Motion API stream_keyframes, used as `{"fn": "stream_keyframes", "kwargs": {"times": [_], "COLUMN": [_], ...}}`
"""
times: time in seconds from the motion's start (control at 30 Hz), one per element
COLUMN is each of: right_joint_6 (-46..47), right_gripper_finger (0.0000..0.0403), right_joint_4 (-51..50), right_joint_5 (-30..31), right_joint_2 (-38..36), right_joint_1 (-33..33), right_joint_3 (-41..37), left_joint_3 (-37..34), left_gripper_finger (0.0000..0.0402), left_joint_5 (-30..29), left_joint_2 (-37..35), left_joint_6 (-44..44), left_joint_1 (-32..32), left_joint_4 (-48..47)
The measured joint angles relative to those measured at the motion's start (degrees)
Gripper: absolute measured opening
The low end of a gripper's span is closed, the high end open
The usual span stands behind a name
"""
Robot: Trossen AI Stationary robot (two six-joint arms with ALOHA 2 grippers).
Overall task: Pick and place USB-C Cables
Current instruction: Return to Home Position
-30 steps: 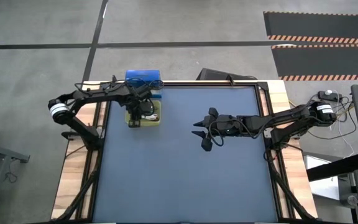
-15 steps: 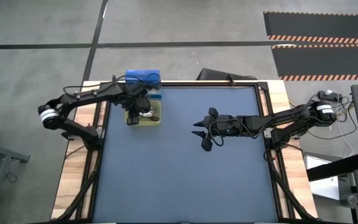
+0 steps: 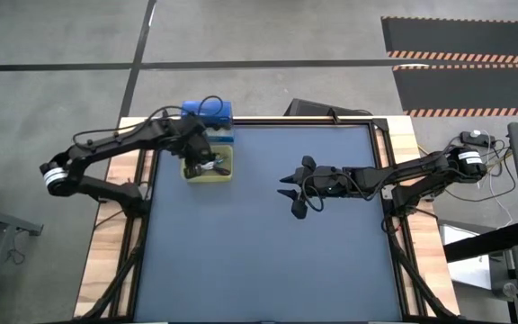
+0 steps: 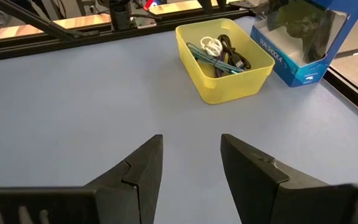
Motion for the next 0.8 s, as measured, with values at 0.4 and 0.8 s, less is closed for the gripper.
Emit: {"fn": "stream_keyframes", "kwargs": {"times": [0.4, 0.8], "right_joint_6": [0.7, 1.3], "right_gripper_finger": [0.0155, 0.0155], "right_joint_4": [0.0, 7.8], "right_joint_5": [0.0, 0.0], "right_joint_2": [0.0, 0.0], "right_joint_1": [0.0, 0.0], "right_joint_3": [-1.2, -7.8], "left_joint_3": [-5.4, -16.8], "left_gripper_finger": [0.0096, 0.0095], "left_joint_5": [3.1, 3.1], "left_joint_2": [-6.2, -12.9], "left_joint_6": [-13.0, -25.1], "left_joint_1": [-6.1, -20.6], "left_joint_4": [12.1, 32.9]}}
